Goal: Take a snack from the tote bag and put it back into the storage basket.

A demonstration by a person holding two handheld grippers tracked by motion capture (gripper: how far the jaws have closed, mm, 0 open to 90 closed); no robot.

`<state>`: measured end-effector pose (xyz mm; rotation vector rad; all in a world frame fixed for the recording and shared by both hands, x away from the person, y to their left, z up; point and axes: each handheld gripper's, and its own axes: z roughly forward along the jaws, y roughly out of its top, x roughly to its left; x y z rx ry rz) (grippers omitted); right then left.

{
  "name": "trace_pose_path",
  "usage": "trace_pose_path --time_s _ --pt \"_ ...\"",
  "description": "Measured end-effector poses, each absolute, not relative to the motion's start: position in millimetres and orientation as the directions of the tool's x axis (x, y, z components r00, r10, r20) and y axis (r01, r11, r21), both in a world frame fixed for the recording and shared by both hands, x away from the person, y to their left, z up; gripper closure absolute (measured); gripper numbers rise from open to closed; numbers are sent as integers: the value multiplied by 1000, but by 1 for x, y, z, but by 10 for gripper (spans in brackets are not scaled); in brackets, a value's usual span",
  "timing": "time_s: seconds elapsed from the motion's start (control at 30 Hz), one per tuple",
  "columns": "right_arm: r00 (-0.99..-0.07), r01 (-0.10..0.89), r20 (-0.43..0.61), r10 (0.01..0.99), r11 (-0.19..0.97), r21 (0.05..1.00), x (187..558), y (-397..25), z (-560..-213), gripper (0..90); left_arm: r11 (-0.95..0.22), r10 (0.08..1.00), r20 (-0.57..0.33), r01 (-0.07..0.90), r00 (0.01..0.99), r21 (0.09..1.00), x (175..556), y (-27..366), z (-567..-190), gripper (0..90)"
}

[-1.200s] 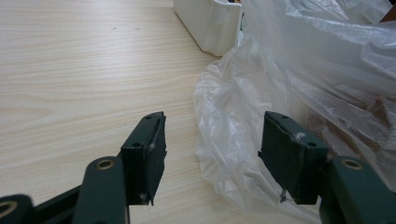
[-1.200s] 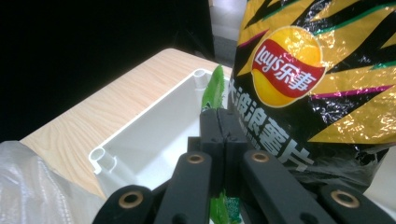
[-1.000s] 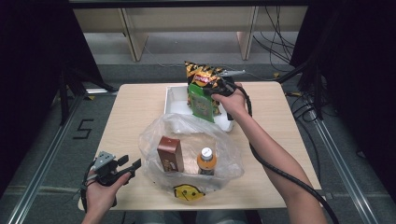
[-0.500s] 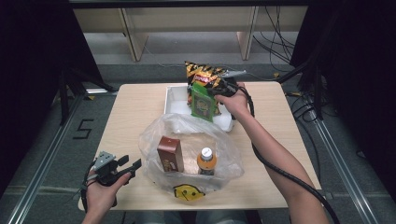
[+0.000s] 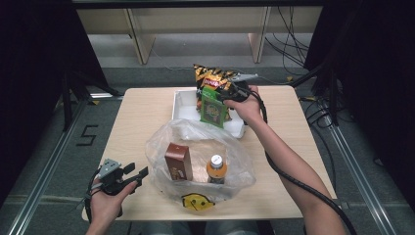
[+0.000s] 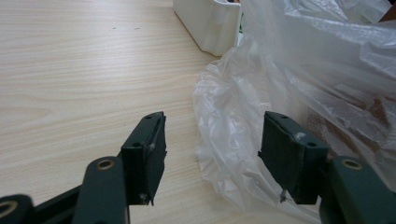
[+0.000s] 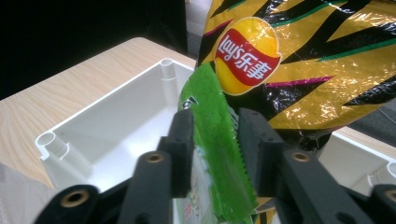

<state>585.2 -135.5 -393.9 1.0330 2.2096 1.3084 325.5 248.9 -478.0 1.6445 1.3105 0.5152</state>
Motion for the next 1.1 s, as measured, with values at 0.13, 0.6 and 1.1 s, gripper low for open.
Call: trace_pose_path --time_s 0.13,0.6,1.1 --pt "-662 393 52 748 287 874 583 -137 -393 587 12 910 -223 516 349 857 326 249 -478 398" --pt "-639 386 70 766 240 891 562 -148 -387 541 16 912 -221 511 344 860 325 248 -478 398" --pt "-667 409 115 736 234 882 542 -158 -383 780 8 913 -216 514 346 858 325 247 -478 398"
